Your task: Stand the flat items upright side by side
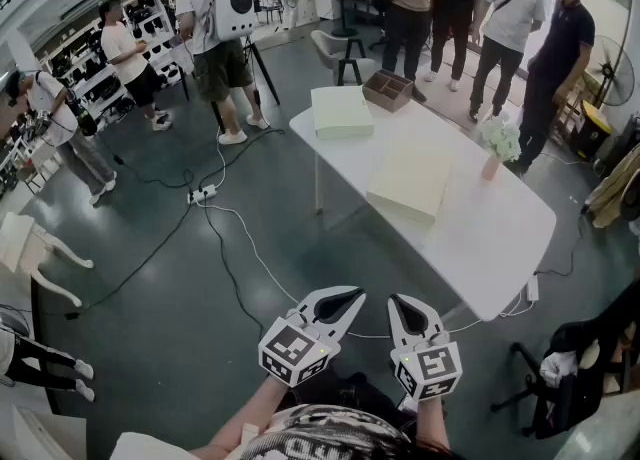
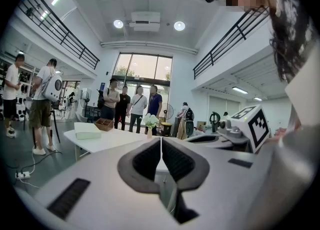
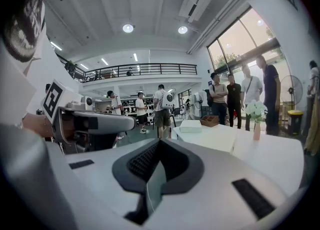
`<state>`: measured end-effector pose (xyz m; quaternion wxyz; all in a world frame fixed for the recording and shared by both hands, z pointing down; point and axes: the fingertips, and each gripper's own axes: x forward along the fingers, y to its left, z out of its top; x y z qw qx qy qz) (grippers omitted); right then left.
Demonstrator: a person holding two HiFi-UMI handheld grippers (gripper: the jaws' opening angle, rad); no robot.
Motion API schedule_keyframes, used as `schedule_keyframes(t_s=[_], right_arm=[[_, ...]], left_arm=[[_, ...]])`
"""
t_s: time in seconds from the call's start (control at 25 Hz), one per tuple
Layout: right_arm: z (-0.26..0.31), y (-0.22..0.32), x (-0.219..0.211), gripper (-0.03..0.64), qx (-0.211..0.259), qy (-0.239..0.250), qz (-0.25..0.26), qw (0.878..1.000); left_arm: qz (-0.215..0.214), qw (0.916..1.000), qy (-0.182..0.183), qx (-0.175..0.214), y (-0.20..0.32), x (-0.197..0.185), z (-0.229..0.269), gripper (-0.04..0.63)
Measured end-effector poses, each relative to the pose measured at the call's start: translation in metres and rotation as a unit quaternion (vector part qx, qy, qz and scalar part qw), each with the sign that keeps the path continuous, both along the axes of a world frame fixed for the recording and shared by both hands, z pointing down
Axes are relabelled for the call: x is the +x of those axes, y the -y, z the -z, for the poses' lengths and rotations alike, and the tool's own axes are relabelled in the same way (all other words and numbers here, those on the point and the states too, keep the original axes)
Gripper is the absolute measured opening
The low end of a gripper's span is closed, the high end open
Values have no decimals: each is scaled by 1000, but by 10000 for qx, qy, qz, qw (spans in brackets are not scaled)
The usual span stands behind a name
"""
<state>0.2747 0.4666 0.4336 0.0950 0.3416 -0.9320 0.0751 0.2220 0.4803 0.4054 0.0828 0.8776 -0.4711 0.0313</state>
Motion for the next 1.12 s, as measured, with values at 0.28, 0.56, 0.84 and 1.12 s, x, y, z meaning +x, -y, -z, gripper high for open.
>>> schedule_keyframes(t_s=[0.28,0.56,0.84,1.12], right_arm=[[0,11,-12,-2,2,12,43,10000],[-8,31,-50,-1,-116,39,331,9994],[-18,75,-122,0,-178,20,544,9984],[-24,142,-216,0,-217,-59,528,9983]], left_arm=[[99,9999,2,-54,8,-14,-1,18],[332,9994,35,-97,25,-48,-5,18],[499,9985,-27,-233,63,-117,-21,18],[394,9990,-34,-216,132,-212,-25,18]])
